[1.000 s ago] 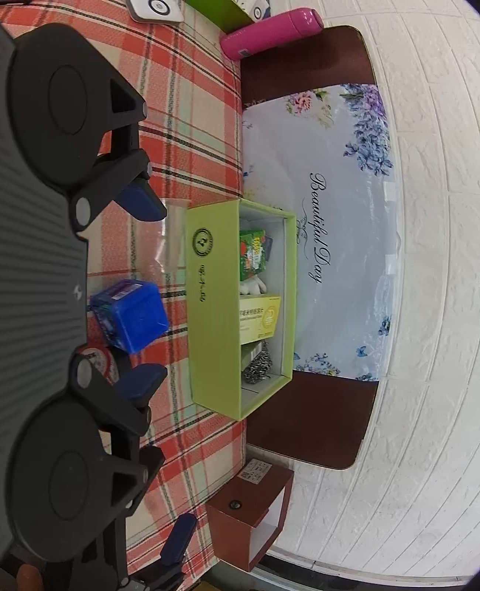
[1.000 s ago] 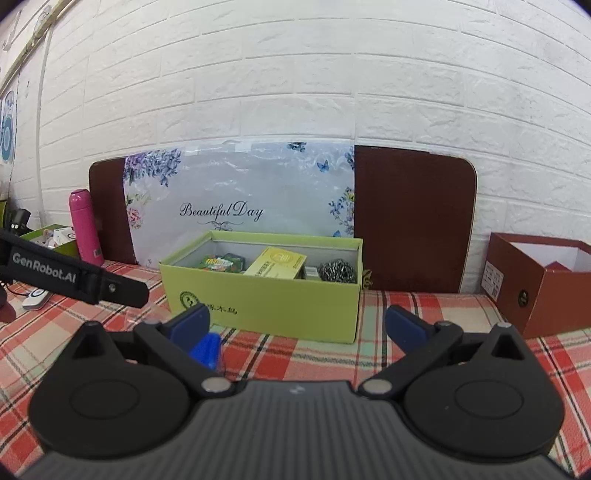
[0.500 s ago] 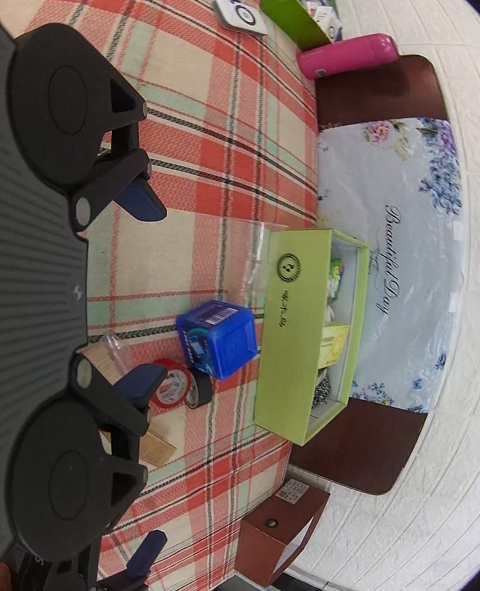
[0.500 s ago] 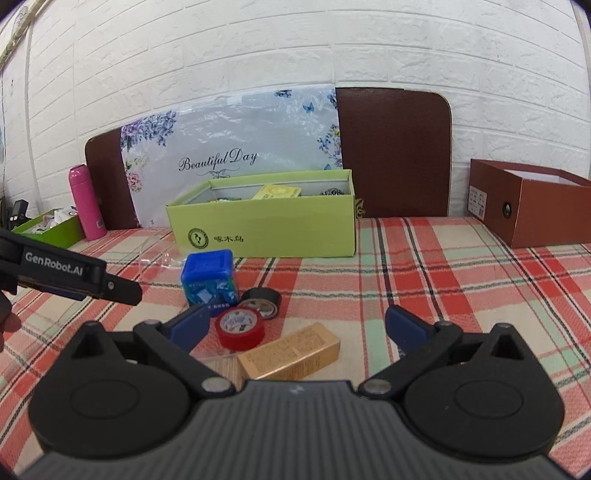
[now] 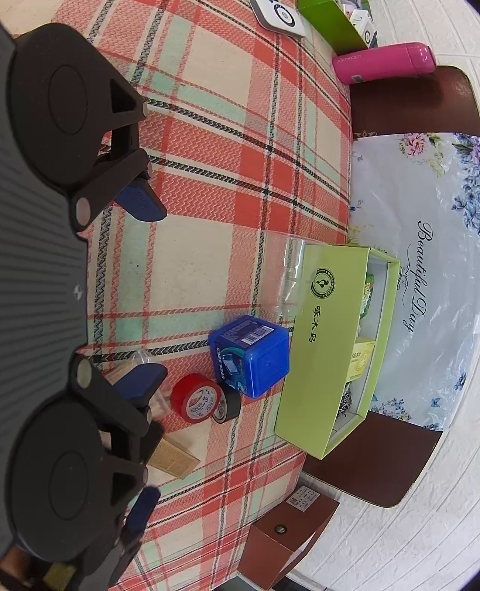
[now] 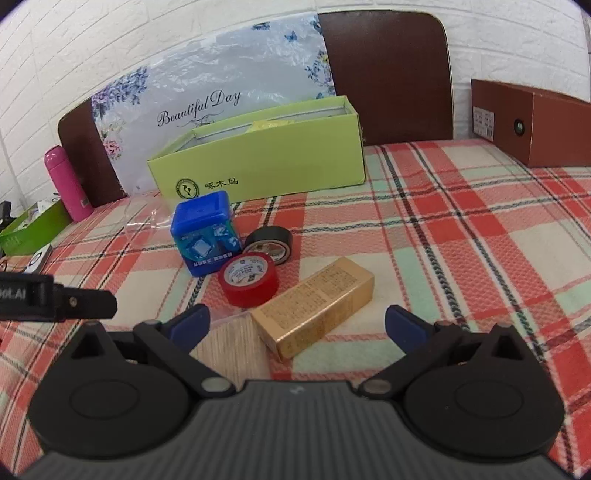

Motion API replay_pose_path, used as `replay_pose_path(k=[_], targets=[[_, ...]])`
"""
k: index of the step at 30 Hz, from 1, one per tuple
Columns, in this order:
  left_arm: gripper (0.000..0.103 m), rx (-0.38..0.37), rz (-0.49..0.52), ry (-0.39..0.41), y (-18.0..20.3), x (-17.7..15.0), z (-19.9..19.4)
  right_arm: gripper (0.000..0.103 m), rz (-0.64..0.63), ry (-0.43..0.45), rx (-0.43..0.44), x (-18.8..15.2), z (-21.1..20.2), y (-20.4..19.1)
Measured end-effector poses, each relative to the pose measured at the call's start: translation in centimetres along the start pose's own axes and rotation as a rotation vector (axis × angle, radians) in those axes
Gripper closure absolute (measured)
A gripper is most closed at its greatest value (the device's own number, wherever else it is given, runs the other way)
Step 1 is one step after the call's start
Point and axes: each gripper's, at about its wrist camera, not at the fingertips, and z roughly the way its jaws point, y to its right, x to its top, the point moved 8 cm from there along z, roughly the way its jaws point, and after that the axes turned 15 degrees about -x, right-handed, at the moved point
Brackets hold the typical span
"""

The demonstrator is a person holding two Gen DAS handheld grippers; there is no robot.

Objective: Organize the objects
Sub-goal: 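Grasp the blue square box with the left gripper while the right grasps the gold box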

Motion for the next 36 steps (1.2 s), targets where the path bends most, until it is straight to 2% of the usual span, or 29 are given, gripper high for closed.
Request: replay_pose_path(k=[4, 6, 8, 11, 14, 18, 19, 20, 23, 27, 31, 34, 36], targets=[[0.016, -0.015, 0.011, -0.003, 0.6, 0.6, 0.5, 0.012, -0.003, -0.029, -0.041, 0.2, 1.7, -0.7], [0.016, -0.027, 0.008, 0.001, 1.1, 1.4, 1.0, 0.022, 0.008, -0.023, -0.074, 0.2, 2.1, -0.2], [0.016, -0.041, 0.009, 0.015, 1.8, 2.5, 2.0, 0.042, 0.009, -0.008, -0.095, 0.2, 2.0, 0.6], [0.016, -0.035, 0.005, 0.031, 2.8, 4.5, 4.0, 0.059, -0.007, 0.001, -0.086, 0.0, 1.5, 1.9], [0.016, -0.007, 0.017, 0.037, 3.6, 6.4, 6.7, 0.07, -0.034, 0.011, -0.081, -0.4, 0.6, 3.1], [0.017, 0.022, 0.038, -0.011, 3.7, 7.5, 10.0, 0.073, -0.044, 0.013, -0.079, -1.0, -0.5, 4.4], [0.023, 0.007, 0.05, -0.015, 3.6, 7.5, 10.2, 0.073, -0.047, 0.012, -0.074, -1.2, -0.8, 4.5], [0.034, -0.031, 0.053, -0.011, 3.4, 7.3, 10.1, 0.073, -0.049, 0.014, -0.066, -1.3, -1.1, 4.7], [0.035, -0.09, 0.061, -0.013, 2.8, 6.1, 8.3, 0.073, -0.06, 0.016, -0.041, -1.7, -1.9, 4.9], [0.035, -0.103, 0.112, -0.04, 1.6, 2.9, 3.8, 0.073, -0.114, 0.008, -0.005, -2.6, -3.0, 4.7], [0.035, -0.078, 0.121, -0.063, -0.1, -1.5, -0.4, 0.073, -0.153, 0.009, -0.023, -3.4, -3.7, 5.0], [0.033, -0.031, 0.084, -0.098, -1.4, -3.7, -1.3, 0.072, -0.142, 0.001, -0.029, -3.4, -3.8, 5.1], [0.03, -0.021, 0.063, -0.09, -1.9, -4.0, -1.3, 0.072, -0.154, 0.007, -0.039, -3.4, -3.8, 4.8]])
